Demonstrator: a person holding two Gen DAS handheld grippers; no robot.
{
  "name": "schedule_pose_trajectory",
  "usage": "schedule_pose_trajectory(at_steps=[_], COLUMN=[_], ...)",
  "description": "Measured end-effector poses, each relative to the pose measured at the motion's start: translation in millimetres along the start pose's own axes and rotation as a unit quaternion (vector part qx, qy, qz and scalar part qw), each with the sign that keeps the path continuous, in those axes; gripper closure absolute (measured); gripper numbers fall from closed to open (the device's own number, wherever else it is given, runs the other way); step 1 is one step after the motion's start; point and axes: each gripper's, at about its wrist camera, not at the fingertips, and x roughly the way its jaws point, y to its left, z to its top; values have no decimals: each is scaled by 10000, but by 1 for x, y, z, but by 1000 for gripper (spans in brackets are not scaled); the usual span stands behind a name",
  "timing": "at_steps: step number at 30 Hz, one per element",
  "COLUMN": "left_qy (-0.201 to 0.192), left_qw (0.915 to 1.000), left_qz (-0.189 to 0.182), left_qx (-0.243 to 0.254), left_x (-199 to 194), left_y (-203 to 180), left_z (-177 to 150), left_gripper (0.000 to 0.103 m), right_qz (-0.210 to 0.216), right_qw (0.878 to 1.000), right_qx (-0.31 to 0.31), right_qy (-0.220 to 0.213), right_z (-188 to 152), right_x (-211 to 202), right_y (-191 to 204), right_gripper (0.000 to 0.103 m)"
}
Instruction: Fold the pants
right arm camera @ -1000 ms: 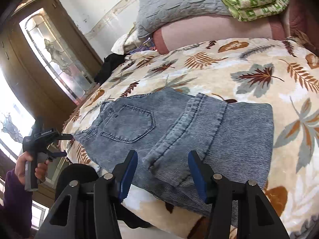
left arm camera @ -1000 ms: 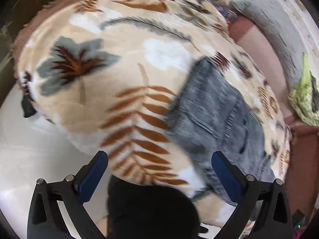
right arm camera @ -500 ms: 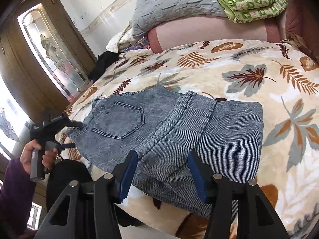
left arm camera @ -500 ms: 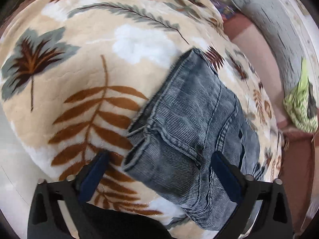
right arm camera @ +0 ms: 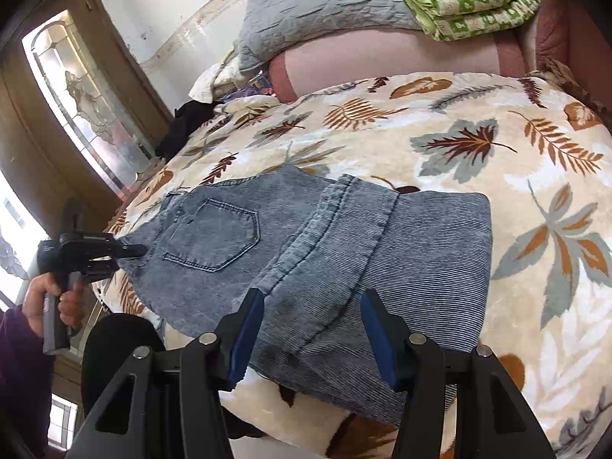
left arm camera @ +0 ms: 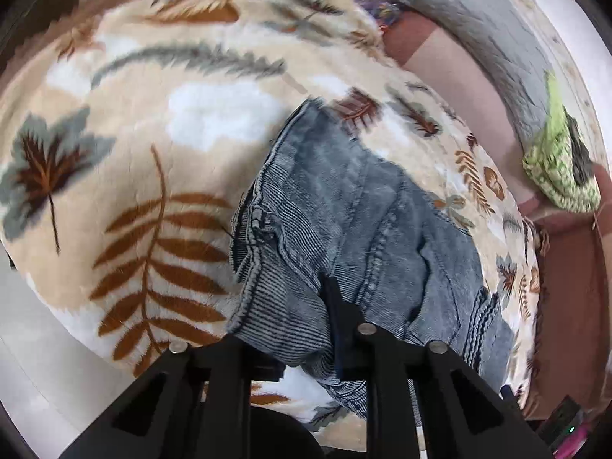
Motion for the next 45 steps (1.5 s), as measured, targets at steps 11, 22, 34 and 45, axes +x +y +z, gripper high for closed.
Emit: schedule_pose_trajectory(at_steps=[11,22,34,45], left_qy=[-870,-907,-397,-418], left_qw=[9818,9332,9239,9223], left_qz=[42,-571,-898,-1235], left_qx=[1689,3431,3698,3638], left_x=[-72,-102,-82,-101], left_y=[-95,-222,-272,-254], left_z=[-22,-86,-110,-102], left_gripper=[89,94,94,57], right_qz=[-268,-226,-107,179], right_qw=[9951,9620,9477,9718], right_qx=[934,2651,3097,2312], right_qy=[-170,-609,-757,-431], right_z=[7,2,-11,0], right_x=[-8,-43,-72,-41], right_y=[-40,-117,-153,-108], right_gripper=[46,46,46,45])
